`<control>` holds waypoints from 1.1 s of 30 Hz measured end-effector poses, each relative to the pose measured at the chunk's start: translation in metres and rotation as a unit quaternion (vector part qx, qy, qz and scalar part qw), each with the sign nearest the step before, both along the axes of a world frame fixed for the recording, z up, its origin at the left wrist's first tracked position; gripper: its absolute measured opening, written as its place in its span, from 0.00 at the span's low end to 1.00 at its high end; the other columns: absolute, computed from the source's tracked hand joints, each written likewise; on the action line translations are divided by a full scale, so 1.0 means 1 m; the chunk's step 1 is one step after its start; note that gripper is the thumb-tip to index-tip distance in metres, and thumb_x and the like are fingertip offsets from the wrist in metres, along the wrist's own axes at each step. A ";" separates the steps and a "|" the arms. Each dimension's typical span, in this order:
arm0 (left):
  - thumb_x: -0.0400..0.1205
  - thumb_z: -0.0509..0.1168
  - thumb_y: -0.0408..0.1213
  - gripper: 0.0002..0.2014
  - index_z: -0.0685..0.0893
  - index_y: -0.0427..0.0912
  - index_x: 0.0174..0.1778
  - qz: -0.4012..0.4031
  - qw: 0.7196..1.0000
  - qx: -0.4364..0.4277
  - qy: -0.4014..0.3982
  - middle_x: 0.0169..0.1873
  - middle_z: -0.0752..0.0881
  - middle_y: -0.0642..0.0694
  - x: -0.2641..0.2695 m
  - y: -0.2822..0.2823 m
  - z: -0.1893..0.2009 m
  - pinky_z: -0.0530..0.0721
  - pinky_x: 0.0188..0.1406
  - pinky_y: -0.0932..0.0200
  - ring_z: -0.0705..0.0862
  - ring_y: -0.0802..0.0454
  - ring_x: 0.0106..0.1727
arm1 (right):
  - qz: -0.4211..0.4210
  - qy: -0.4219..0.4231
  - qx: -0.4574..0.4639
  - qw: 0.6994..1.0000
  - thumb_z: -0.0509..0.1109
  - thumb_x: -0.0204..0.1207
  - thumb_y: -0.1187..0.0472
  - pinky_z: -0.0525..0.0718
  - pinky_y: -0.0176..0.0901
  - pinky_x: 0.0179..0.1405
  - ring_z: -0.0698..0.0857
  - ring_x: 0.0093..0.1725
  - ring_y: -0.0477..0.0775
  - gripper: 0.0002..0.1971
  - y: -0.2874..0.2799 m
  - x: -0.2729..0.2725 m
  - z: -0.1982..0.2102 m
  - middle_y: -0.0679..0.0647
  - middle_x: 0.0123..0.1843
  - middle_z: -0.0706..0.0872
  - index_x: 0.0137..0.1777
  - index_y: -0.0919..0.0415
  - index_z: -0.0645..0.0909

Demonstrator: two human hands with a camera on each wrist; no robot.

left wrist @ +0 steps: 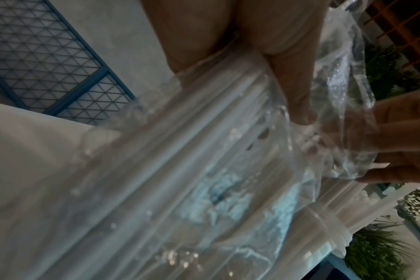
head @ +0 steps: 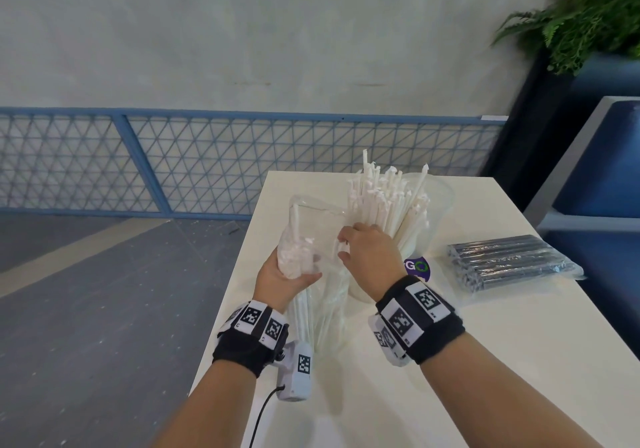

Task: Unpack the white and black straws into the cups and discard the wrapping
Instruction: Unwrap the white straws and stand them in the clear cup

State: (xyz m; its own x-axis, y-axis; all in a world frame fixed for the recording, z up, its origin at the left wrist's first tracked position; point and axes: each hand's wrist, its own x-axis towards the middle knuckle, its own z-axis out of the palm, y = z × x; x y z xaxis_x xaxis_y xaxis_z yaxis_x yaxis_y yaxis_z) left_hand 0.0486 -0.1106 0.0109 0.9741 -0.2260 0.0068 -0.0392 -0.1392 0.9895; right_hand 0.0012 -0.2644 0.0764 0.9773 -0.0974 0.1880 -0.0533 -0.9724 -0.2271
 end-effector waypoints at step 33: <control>0.54 0.82 0.25 0.73 0.32 0.58 0.77 -0.232 0.973 0.016 -0.007 0.78 0.64 0.44 -0.003 -0.003 -0.004 0.76 0.70 0.52 0.74 0.47 0.73 | 0.012 0.073 0.563 0.823 0.79 0.66 0.66 0.83 0.52 0.59 0.86 0.56 0.58 0.21 0.032 -0.005 -0.057 0.59 0.53 0.88 0.59 0.62 0.80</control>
State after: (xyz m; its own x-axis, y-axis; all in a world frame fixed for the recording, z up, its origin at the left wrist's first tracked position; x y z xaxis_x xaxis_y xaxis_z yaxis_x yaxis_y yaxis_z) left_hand 0.0461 -0.1137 0.0072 0.7677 -0.6408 0.0054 -0.1191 -0.1344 0.9837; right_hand -0.0035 -0.2327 0.0196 0.9856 -0.1095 -0.1284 -0.1442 -0.1504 -0.9781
